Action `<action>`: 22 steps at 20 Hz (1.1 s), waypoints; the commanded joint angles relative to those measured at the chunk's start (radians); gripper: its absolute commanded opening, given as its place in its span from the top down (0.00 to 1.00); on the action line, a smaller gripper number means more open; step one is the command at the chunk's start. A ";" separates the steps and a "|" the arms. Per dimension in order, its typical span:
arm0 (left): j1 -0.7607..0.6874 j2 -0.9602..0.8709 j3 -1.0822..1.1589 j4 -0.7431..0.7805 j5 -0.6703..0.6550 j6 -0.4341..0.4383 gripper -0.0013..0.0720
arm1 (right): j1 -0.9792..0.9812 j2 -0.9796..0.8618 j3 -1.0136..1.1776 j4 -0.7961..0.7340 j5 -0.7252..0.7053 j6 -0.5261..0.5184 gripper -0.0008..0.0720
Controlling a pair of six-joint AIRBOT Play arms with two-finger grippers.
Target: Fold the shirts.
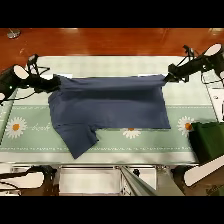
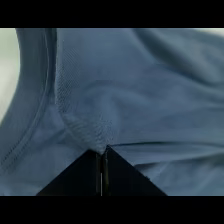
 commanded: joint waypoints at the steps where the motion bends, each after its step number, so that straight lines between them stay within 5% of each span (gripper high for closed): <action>1: 0.002 -0.040 -0.013 0.001 -0.138 0.021 0.66 | 0.026 -0.002 -0.083 -0.024 -0.028 0.024 0.53; 2: 0.009 -0.039 -0.001 0.016 -0.191 0.020 0.04 | 0.026 0.002 -0.078 -0.015 -0.008 0.019 0.13; 6: 0.104 0.008 0.046 0.051 -0.457 0.066 0.03 | -0.051 0.095 -0.059 -0.076 0.140 0.002 0.13; 9: 0.212 0.119 -0.098 0.090 -0.526 0.092 0.03 | -0.158 0.283 -0.242 -0.127 0.085 -0.005 0.13; 12: 0.370 0.270 -0.354 0.008 -0.474 0.119 0.03 | -0.252 0.498 -0.569 -0.097 -0.045 -0.043 0.13; 16: 0.558 0.445 -0.637 -0.306 -0.394 0.240 0.03 | -0.312 0.694 -0.948 0.083 -0.155 -0.156 0.13; 22: 0.545 0.496 -0.793 -0.299 -0.322 0.242 0.03 | -0.311 0.741 -1.107 0.215 -0.198 -0.222 0.13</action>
